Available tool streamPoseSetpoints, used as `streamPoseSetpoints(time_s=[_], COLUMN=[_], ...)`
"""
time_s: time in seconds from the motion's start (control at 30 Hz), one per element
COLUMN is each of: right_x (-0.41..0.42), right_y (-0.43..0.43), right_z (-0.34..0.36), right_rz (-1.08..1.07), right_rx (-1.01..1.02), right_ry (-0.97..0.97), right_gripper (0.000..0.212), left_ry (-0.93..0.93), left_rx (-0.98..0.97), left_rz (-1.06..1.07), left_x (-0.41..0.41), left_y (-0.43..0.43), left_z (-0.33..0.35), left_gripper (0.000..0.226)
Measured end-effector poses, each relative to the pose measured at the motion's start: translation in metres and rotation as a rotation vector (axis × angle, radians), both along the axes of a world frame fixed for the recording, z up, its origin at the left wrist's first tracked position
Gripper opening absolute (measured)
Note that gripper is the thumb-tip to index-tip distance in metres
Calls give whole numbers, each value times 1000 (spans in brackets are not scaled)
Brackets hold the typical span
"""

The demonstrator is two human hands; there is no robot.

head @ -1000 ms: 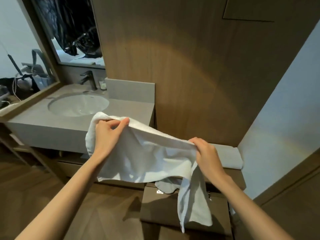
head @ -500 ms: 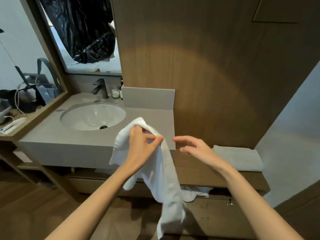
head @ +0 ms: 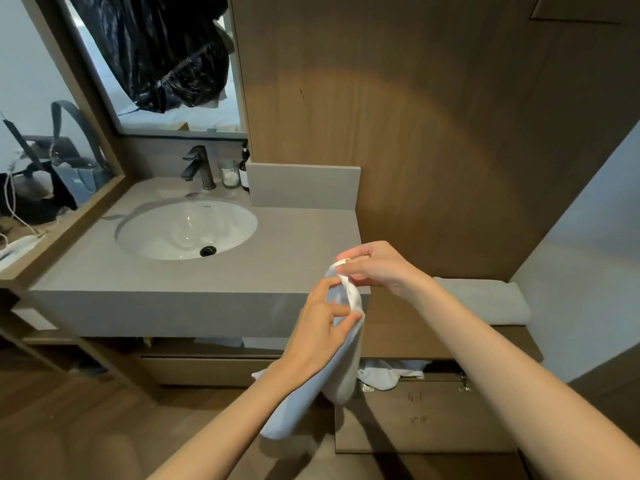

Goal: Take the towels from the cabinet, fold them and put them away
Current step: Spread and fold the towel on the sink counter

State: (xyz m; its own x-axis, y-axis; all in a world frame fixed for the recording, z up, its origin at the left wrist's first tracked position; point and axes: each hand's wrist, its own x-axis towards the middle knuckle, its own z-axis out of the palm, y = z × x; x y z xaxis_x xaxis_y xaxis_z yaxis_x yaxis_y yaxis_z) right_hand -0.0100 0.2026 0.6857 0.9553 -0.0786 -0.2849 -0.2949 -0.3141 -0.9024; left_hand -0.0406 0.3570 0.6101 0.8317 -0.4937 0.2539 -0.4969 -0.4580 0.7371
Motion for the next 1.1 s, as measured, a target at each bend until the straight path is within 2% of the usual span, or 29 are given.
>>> streamPoseSetpoints(time_s=[0.1,0.2,0.3,0.37,0.4,0.5,0.53,0.57,0.6,0.67,0.7,0.8,0.9,0.97,1.0,1.1], right_x=[4,5,7,12,16,31,35,40,44,50,54,66,82,92,97,114], right_y=[-4,-19,-39,-48,-52,-62,-64,-68,-71,-78,-84,-103,-116,-118,-117,-119], right_z=[-3,1,6,12,14,22,25,27,29,34,34,28,6,-11,-18,-37], right_rz=[-79,-32,64,129,152,184,192,196,193,154,119,-21,-188,-281,-309,-310], right_rx=[21,154,289,310,311,327,340,356,385,477,528,595,404,210,181,268], right_ry=[-72,-105,-148,-178,-189,-194,-192,-196,-203,-227,-247,-301,-273,-222,-199,-137], right_gripper=[17,18,19,20,21,19,19,20,20,20,20,20,30,36,36,26], left_ry=[-5,46,146,142,133,214,268,300,310,316,322,358,381,377,349,179], left_rx=[22,-9,-193,-196,-161,-108,-119,-121,-99,1,52,146,112,-11,-49,-25], left_rz=[-91,-196,-37,48,44,-58,-100,-122,-129,-89,-53,16,145,262,304,352], left_x=[4,21,52,77,90,118,124,130,136,150,156,174,190,201,206,221], left_y=[2,13,25,28,27,12,5,-1,-5,-7,-3,20,46,58,60,60], left_z=[-5,-6,-8,-9,-9,-3,-1,-2,-6,-17,-24,-40,-41,-32,-27,-8], left_gripper=[26,25,25,14,17,76,87,86,74,28,15,27,38,23,16,14])
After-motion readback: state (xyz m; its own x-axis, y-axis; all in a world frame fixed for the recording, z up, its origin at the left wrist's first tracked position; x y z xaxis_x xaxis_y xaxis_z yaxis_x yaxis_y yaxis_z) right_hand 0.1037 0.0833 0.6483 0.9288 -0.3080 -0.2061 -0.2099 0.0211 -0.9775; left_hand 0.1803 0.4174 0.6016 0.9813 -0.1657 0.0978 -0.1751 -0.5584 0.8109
